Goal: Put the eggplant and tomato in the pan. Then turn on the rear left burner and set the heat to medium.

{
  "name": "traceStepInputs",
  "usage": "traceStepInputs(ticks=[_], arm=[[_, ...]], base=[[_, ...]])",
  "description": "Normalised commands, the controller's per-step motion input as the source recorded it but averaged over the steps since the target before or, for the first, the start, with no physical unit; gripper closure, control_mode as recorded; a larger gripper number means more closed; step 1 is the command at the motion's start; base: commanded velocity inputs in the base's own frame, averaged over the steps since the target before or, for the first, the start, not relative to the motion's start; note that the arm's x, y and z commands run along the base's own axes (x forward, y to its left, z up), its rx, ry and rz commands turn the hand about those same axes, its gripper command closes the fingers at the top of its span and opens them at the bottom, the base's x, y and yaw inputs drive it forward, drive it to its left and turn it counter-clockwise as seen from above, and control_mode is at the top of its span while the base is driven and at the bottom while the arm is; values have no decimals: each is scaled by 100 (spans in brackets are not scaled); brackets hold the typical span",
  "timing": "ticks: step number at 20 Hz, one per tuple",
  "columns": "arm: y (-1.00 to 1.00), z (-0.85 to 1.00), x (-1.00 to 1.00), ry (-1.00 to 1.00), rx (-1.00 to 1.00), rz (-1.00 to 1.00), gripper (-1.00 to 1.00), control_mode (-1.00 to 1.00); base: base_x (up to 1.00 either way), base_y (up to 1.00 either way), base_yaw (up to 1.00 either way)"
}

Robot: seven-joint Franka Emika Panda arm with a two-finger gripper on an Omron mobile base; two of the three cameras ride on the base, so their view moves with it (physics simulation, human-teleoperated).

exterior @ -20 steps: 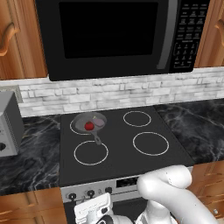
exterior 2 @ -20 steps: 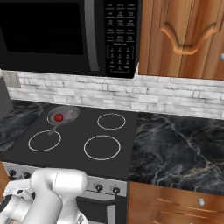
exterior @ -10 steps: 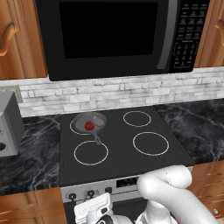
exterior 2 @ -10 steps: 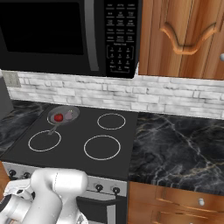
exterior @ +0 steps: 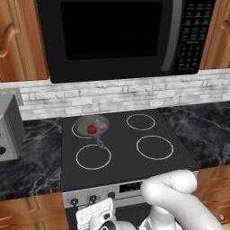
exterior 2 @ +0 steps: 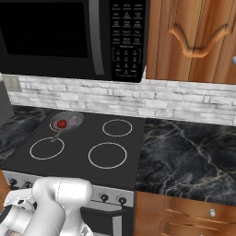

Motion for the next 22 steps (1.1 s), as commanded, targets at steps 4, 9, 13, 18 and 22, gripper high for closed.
traceStepInputs(ticks=[4, 9, 13, 18, 22], arm=[[0, -2, 0, -1, -7, 0, 100, -100], [0, 0, 0, 2, -14, 0, 100, -100], [0, 0, 0, 8, -18, 0, 100, -100], [0, 0, 0, 5, -19, 0, 100, -100], [0, 0, 0, 4, -18, 0, 100, -100]], base=[[0, 0, 0], [0, 0, 0], [0, 0, 0], [0, 0, 0], [0, 0, 0]])
